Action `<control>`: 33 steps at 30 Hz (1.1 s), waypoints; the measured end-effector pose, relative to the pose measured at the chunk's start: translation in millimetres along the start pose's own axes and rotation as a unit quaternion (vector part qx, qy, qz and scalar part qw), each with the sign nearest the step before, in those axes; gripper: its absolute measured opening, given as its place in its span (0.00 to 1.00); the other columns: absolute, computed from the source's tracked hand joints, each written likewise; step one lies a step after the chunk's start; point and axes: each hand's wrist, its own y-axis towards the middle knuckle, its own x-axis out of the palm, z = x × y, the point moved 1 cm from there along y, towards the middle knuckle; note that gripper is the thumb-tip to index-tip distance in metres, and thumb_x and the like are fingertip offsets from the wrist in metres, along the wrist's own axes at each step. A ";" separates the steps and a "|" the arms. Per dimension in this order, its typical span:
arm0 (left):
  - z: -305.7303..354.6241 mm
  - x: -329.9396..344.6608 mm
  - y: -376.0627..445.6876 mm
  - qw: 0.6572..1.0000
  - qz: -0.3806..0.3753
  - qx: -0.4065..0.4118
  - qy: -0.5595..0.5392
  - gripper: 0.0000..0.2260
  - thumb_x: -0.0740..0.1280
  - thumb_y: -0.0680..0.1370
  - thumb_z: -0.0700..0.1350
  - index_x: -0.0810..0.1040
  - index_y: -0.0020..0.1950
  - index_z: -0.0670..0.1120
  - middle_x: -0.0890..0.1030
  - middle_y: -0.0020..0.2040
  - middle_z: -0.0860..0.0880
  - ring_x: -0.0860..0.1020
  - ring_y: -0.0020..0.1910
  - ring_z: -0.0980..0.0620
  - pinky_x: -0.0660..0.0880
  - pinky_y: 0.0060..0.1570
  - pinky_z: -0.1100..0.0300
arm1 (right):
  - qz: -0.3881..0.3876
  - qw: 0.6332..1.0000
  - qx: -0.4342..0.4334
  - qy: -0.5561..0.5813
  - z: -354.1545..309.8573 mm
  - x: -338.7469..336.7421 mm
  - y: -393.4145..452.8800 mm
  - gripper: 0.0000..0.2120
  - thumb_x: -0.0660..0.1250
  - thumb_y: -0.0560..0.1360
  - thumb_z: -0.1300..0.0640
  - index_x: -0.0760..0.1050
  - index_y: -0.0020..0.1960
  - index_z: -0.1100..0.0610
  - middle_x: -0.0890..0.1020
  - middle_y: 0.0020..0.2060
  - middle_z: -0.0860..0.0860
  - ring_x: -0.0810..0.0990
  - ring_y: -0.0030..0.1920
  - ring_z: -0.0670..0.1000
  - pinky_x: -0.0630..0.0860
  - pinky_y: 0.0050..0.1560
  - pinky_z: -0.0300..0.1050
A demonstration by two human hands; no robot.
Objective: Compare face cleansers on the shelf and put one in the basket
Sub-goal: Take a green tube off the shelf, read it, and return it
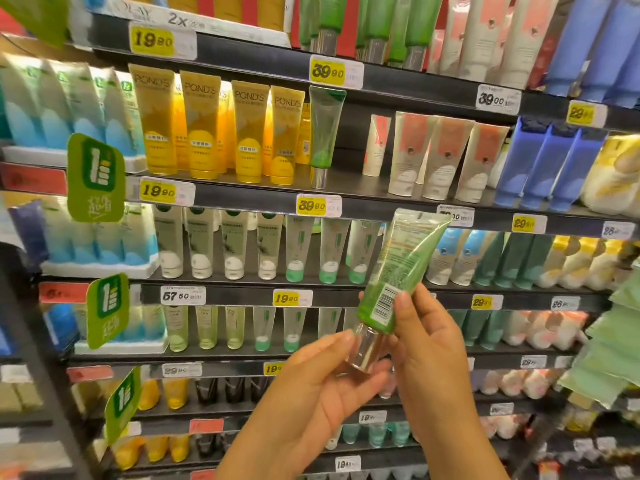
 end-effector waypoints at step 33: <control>-22.5 7.1 32.7 0.998 0.064 -0.004 -0.009 0.22 0.69 0.64 0.34 0.75 0.57 0.31 0.82 0.45 0.35 0.83 0.37 0.43 0.80 0.33 0.58 | -0.007 0.997 0.061 0.050 8.3 -36.3 26.9 0.24 0.68 0.65 0.49 0.73 0.60 0.53 0.83 0.50 0.53 0.82 0.47 0.51 0.79 0.46 0.45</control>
